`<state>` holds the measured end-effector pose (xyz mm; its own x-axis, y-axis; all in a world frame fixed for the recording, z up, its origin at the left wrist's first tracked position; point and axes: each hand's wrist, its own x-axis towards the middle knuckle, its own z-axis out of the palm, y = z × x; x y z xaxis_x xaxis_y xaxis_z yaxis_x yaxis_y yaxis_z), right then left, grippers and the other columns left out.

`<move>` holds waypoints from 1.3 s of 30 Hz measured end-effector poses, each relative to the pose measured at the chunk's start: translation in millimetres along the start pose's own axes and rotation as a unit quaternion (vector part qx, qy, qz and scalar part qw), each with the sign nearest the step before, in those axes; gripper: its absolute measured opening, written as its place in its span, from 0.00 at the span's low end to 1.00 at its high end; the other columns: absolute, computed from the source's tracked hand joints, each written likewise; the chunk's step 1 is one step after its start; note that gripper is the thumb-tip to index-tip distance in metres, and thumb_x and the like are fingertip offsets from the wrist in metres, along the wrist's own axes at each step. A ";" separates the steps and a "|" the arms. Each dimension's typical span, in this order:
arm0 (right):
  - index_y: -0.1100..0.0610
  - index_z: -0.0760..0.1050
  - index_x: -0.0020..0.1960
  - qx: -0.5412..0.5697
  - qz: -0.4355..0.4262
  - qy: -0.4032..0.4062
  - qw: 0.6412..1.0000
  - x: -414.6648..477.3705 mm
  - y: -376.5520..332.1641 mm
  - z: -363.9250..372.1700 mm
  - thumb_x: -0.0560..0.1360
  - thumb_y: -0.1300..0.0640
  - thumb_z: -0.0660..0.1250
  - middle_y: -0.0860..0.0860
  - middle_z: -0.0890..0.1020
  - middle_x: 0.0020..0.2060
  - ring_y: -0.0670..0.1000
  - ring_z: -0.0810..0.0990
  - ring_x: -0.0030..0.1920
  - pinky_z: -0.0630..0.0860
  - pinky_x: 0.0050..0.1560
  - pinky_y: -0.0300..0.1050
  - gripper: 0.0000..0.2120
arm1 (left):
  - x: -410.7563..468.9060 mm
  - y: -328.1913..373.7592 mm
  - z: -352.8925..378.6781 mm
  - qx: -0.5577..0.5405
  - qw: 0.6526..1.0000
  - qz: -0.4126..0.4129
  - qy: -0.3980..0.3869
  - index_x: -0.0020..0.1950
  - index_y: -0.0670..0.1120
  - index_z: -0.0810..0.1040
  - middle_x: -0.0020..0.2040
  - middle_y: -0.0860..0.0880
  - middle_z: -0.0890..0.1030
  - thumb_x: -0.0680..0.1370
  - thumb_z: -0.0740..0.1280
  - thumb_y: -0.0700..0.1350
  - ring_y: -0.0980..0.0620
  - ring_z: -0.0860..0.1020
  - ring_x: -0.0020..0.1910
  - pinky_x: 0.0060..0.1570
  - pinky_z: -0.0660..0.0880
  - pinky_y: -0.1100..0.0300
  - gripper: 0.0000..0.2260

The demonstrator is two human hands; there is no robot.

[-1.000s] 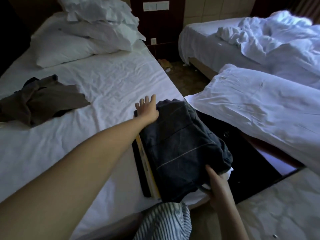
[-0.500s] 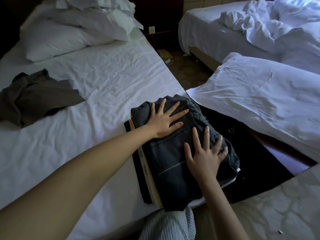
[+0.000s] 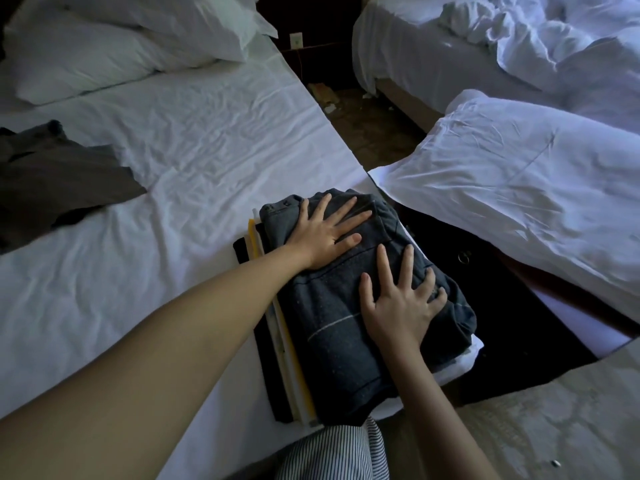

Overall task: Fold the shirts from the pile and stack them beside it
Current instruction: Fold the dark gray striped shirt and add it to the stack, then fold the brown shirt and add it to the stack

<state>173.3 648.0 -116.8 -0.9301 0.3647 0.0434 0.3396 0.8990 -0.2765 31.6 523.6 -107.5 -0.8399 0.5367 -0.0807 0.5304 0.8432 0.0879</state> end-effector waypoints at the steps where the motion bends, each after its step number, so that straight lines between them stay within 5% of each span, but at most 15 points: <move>1: 0.37 0.48 0.75 -0.005 -0.003 -0.006 1.000 -2.8 0.9 -2.1 0.68 0.34 0.32 0.48 0.46 0.77 0.64 0.49 0.74 0.41 0.67 0.63 0.36 | -5.1 1.8 0.7 0.008 1.000 -0.006 0.007 0.74 0.66 0.40 0.78 0.57 0.42 0.79 0.41 0.65 0.44 0.39 0.77 0.70 0.36 0.35 0.24; 4: 0.36 0.44 0.75 -0.020 -0.012 -0.026 0.999 -12.2 0.0 -8.9 0.73 0.33 0.35 0.48 0.43 0.77 0.63 0.45 0.75 0.41 0.69 0.63 0.31 | -27.5 7.9 3.6 0.009 0.999 -0.026 0.045 0.76 0.63 0.41 0.79 0.55 0.44 0.77 0.35 0.65 0.46 0.41 0.77 0.72 0.36 0.40 0.27; 7: 0.38 0.43 0.76 -0.028 -0.020 -0.041 0.999 -17.8 -4.0 -19.0 0.79 0.37 0.44 0.48 0.41 0.77 0.63 0.42 0.75 0.40 0.70 0.64 0.27 | -57.9 5.3 1.6 -0.013 0.999 -0.024 0.040 0.78 0.58 0.44 0.79 0.53 0.46 0.82 0.42 0.58 0.49 0.42 0.77 0.73 0.35 0.48 0.23; 12: 0.42 0.47 0.77 -0.032 -0.044 -0.023 0.998 -24.8 -31.0 -34.3 0.80 0.41 0.45 0.49 0.43 0.77 0.59 0.34 0.75 0.33 0.69 0.63 0.26 | -111.5 -37.3 -3.3 0.061 0.998 0.028 -0.009 0.78 0.53 0.47 0.79 0.51 0.47 0.84 0.46 0.54 0.52 0.44 0.77 0.72 0.37 0.55 0.23; 18: 0.47 0.51 0.77 -0.016 -0.237 -0.006 0.971 -43.4 -115.9 -35.0 0.81 0.44 0.48 0.49 0.50 0.77 0.55 0.40 0.76 0.33 0.70 0.57 0.25 | -185.4 -104.8 -14.9 0.094 0.992 0.080 0.003 0.76 0.53 0.60 0.77 0.49 0.59 0.80 0.43 0.56 0.48 0.57 0.76 0.72 0.51 0.50 0.26; 23: 0.49 0.53 0.76 -0.048 -0.336 -0.063 0.939 -52.0 -167.8 -10.5 0.82 0.47 0.48 0.48 0.51 0.77 0.53 0.43 0.77 0.36 0.72 0.58 0.24 | -242.3 -163.1 -12.8 0.053 0.998 -0.032 0.032 0.74 0.51 0.65 0.75 0.49 0.64 0.74 0.38 0.57 0.50 0.62 0.73 0.68 0.57 0.56 0.32; 28: 0.48 0.50 0.77 -0.051 -0.380 -0.110 0.917 -57.5 -220.0 21.5 0.82 0.47 0.47 0.48 0.50 0.77 0.50 0.44 0.77 0.38 0.73 0.55 0.24 | -282.9 -216.2 -2.4 -0.031 0.979 -0.191 0.060 0.74 0.49 0.63 0.76 0.49 0.60 0.79 0.46 0.55 0.53 0.58 0.75 0.69 0.53 0.59 0.25; 31: 0.48 0.50 0.77 -0.044 -0.413 -0.131 0.900 -57.7 -256.1 47.0 0.82 0.45 0.44 0.47 0.51 0.77 0.49 0.44 0.77 0.39 0.73 0.53 0.24 | -297.3 -251.5 9.3 -0.092 0.942 -0.315 0.070 0.75 0.48 0.60 0.77 0.49 0.58 0.82 0.55 0.48 0.52 0.56 0.75 0.69 0.55 0.57 0.21; 34: 0.47 0.48 0.77 -0.023 -0.439 -0.137 0.888 -55.7 -293.3 82.6 0.71 0.38 0.29 0.48 0.52 0.77 0.49 0.45 0.77 0.39 0.73 0.51 0.37 | -308.0 -292.9 25.0 -0.164 0.888 -0.419 0.096 0.76 0.46 0.58 0.77 0.47 0.57 0.81 0.56 0.48 0.48 0.56 0.75 0.69 0.57 0.55 0.23; 39: 0.46 0.45 0.77 -0.003 -0.462 -0.149 0.874 -46.1 -345.2 144.4 0.65 0.38 0.25 0.46 0.47 0.77 0.48 0.42 0.77 0.31 0.70 0.47 0.41 | -306.4 -367.2 48.0 -0.268 0.804 -0.489 0.208 0.76 0.40 0.57 0.76 0.42 0.61 0.81 0.60 0.46 0.44 0.60 0.73 0.69 0.59 0.54 0.26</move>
<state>78.7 285.8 -161.9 -0.8031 -0.5958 -0.0064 -0.5756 0.7786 -0.2500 99.7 51.0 -162.7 -0.8501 -0.5249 -0.0427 -0.4386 0.6608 0.6090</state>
